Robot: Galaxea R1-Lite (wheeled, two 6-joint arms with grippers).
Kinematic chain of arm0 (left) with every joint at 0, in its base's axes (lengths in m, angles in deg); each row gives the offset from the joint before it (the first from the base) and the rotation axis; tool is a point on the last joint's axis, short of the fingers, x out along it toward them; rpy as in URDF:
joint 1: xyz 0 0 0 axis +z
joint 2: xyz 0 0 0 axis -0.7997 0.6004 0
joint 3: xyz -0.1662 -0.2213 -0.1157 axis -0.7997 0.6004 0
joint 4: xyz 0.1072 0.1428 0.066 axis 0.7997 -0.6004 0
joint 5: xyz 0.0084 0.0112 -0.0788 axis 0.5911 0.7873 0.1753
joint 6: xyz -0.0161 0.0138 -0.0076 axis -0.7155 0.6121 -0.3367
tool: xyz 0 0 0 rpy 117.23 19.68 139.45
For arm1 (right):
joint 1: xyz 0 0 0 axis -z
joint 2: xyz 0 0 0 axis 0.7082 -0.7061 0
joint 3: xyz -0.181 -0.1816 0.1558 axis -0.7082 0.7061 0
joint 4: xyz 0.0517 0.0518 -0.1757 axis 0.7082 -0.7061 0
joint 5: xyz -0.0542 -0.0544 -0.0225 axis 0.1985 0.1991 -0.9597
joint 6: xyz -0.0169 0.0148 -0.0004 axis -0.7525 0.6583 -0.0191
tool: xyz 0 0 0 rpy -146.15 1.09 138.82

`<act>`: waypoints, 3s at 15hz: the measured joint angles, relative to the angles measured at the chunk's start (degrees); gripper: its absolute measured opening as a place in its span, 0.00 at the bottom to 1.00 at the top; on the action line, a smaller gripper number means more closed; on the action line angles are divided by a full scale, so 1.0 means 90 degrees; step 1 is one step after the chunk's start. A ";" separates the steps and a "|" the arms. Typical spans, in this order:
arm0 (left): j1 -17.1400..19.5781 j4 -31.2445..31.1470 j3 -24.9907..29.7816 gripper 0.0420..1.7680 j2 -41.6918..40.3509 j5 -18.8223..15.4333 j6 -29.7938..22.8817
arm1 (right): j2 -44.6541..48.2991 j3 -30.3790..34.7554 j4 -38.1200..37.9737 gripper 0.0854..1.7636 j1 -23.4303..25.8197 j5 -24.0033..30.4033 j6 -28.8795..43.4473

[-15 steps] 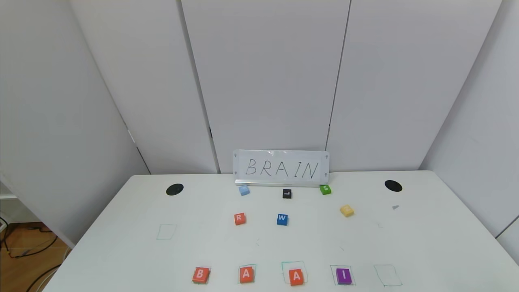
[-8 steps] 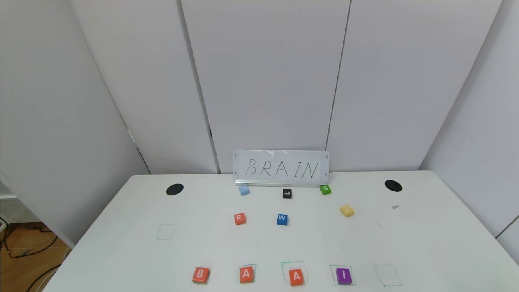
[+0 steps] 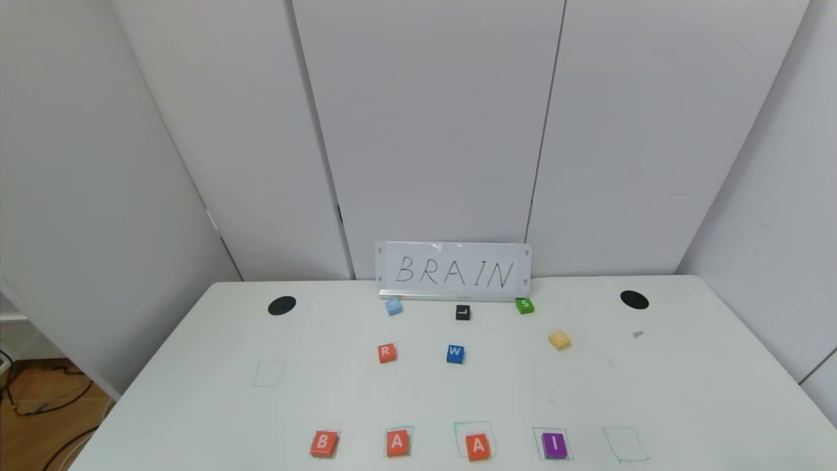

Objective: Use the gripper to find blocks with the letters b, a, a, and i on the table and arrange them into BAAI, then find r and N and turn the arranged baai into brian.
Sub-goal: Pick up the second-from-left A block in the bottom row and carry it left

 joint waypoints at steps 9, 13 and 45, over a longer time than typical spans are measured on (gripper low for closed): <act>-0.0004 -0.0851 -0.1858 0.97 0.0662 -0.0145 0.0049 | -0.0695 -0.2040 -0.0527 0.97 -0.0033 0.0188 -0.0007; -0.0041 -0.0897 -0.3035 0.97 0.1879 -0.0130 0.0115 | -0.1758 -0.3274 -0.0902 0.97 0.0038 0.0405 -0.0015; -0.2123 -0.1747 -0.6695 0.97 0.9977 0.0501 -0.1085 | -1.0011 -0.7886 -0.1872 0.97 -0.1257 0.0351 0.1283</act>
